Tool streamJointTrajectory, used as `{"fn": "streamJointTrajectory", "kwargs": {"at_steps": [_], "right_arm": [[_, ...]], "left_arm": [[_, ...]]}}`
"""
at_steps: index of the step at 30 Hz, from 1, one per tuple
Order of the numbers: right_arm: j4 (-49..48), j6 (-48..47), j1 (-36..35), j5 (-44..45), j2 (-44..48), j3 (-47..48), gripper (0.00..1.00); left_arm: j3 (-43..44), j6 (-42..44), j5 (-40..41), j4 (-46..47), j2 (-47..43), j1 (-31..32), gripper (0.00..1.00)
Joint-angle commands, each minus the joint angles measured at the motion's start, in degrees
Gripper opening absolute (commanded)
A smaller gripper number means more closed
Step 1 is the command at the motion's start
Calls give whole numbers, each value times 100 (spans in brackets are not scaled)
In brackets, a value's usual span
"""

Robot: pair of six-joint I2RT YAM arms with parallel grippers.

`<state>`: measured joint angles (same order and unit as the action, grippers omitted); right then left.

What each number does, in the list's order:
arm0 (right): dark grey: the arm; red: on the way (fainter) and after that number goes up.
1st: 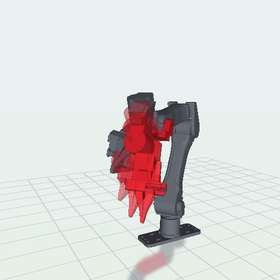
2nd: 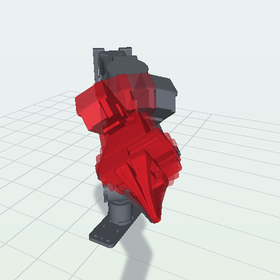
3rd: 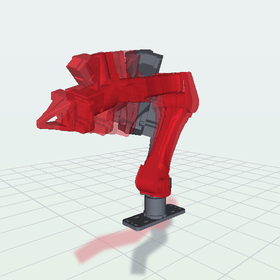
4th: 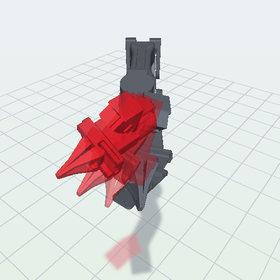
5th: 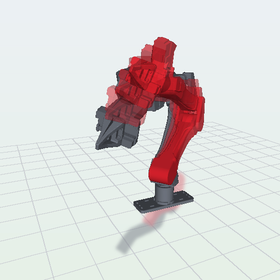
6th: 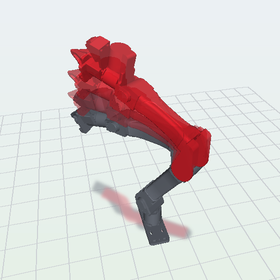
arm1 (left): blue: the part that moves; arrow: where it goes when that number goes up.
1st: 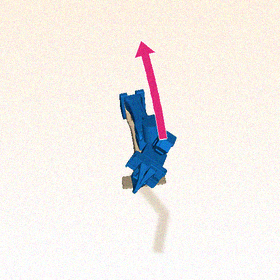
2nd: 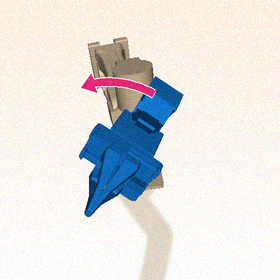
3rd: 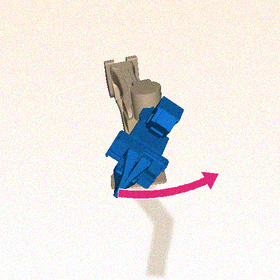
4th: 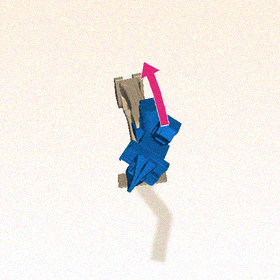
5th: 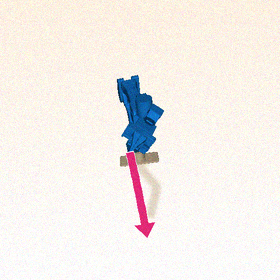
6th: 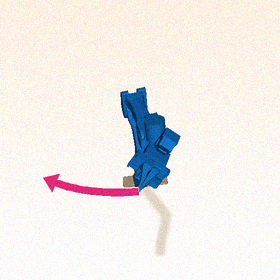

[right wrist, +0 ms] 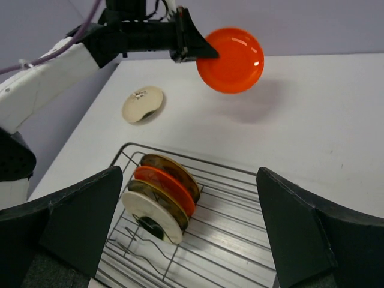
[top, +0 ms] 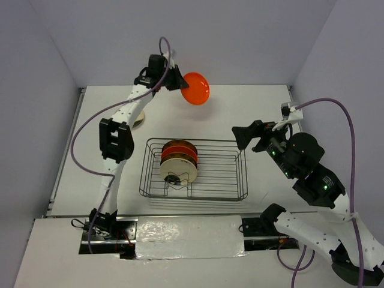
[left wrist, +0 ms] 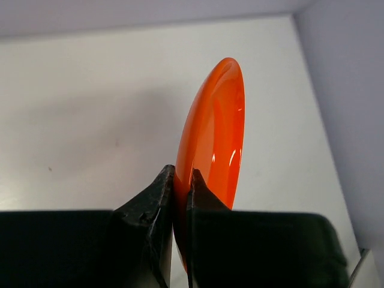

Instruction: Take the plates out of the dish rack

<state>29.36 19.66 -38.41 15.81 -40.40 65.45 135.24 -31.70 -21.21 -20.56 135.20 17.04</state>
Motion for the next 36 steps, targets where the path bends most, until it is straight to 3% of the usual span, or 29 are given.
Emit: {"fn": "streamJointTrajectory", "kwargs": {"at_steps": [1, 4, 9, 10, 13, 18, 19, 20, 22, 24, 26, 29, 33, 36], "right_arm": [[341, -32, 44, 36, 173, -278, 100], [351, -41, 71, -96, 287, -506, 100], [201, 38, 71, -403, 314, -858, 100], [123, 38, 71, -430, 314, -946, 100], [26, 47, 71, -535, 244, -1008, 100], [-36, -84, 71, -676, 68, -1104, 100], [-106, -155, 71, -693, 33, -1139, 100], [-176, -260, 71, -876, -37, -1218, 100], [-552, -680, 62, -1315, -160, -1350, 100], [-817, -998, 62, -2298, -546, -1517, 100], [-941, -1499, -52, -2984, -906, -1448, 93], [-915, -2254, -672, -2839, -1531, -1220, 86], [-731, -3220, -1414, -2224, -2408, -807, 85], [-660, -3529, -1467, -2108, -2867, -438, 78]], "left_arm": [[303, -195, -559, -354, 270, -16, 6], [-506, -424, -665, 298, 209, -16, 12], [-411, -293, -464, -150, 612, -34, 19], [-463, -284, -402, -255, 639, -51, 28], [-586, -345, -340, -221, 692, -156, 37], [-279, -521, -349, -387, 754, -324, 69], [-192, -530, -253, -440, 719, -367, 78], [-191, -547, -234, -501, 649, -385, 99], [-296, -539, -112, -546, 246, -447, 99], [-349, -416, 396, -800, -393, -456, 100], [-480, -319, 1062, -1028, -904, -447, 100], [-998, -126, 1915, -1301, -2213, -456, 100], [-2113, 138, 2324, -1749, -4419, -473, 100], [-3843, 173, 2175, -1575, -6097, -464, 99]]}}
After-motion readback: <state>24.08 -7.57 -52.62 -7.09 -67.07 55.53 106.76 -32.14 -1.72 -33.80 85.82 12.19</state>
